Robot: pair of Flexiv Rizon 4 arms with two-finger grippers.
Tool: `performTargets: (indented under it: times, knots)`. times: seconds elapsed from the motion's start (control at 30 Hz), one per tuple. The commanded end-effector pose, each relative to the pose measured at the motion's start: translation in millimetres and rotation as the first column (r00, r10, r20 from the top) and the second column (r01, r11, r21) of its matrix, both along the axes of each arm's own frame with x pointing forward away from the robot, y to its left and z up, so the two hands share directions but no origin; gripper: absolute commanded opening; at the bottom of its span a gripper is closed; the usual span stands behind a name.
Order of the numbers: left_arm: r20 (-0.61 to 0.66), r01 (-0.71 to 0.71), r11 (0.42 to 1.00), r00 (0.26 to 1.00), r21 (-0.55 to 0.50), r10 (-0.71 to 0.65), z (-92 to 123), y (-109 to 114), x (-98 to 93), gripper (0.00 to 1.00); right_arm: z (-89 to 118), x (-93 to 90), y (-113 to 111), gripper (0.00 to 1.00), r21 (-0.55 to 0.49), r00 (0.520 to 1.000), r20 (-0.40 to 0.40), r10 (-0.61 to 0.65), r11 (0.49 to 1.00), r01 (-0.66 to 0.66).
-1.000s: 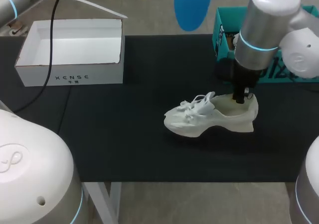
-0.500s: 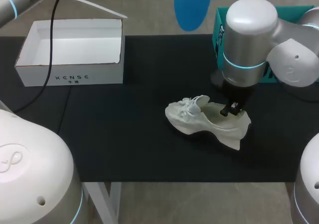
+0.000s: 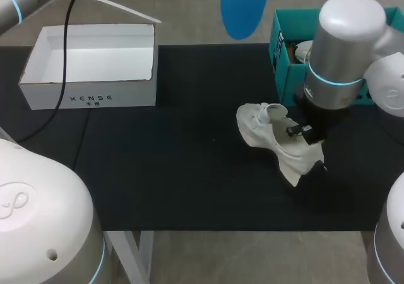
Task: Take the shoe out of the shoebox, open the shoe tongue, remove and reinsert the insole, then place the shoe into the shoebox
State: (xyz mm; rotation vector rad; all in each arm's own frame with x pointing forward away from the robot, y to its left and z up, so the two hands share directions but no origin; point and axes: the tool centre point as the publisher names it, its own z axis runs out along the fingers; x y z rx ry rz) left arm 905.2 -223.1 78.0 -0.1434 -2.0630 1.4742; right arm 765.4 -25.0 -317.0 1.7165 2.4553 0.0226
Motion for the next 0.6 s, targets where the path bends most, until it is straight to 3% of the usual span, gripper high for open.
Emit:
performTargets:
  times: [0.03, 0.33, 0.4, 0.6]
  knots:
    - [0.000, 0.003, 1.000, 1.000, 0.001, -0.003, 0, 0, 0.8, 0.00, 2, -6.5, 0, 0.00, 0.016, 0.990, 0.052, -0.132, 0.991, 0.131]
    - [0.000, 0.003, 1.000, 1.000, 0.001, -0.003, 0, 0, 0.8, 0.00, 2, -6.5, 0, 0.00, 0.016, 0.990, 0.052, -0.132, 0.991, 0.131]
    - [0.000, 0.003, 1.000, 1.000, 0.001, -0.003, 0, 0, 0.8, 0.00, -4, -8.9, 8, 0.00, -0.023, 0.981, 0.052, -0.187, 0.982, 0.188]
    - [0.000, 0.003, 1.000, 1.000, 0.001, -0.003, 0, 0, 0.8, 0.00, -11, -16.8, 30, 0.00, 0.014, 0.926, 0.041, -0.376, 0.927, 0.376]
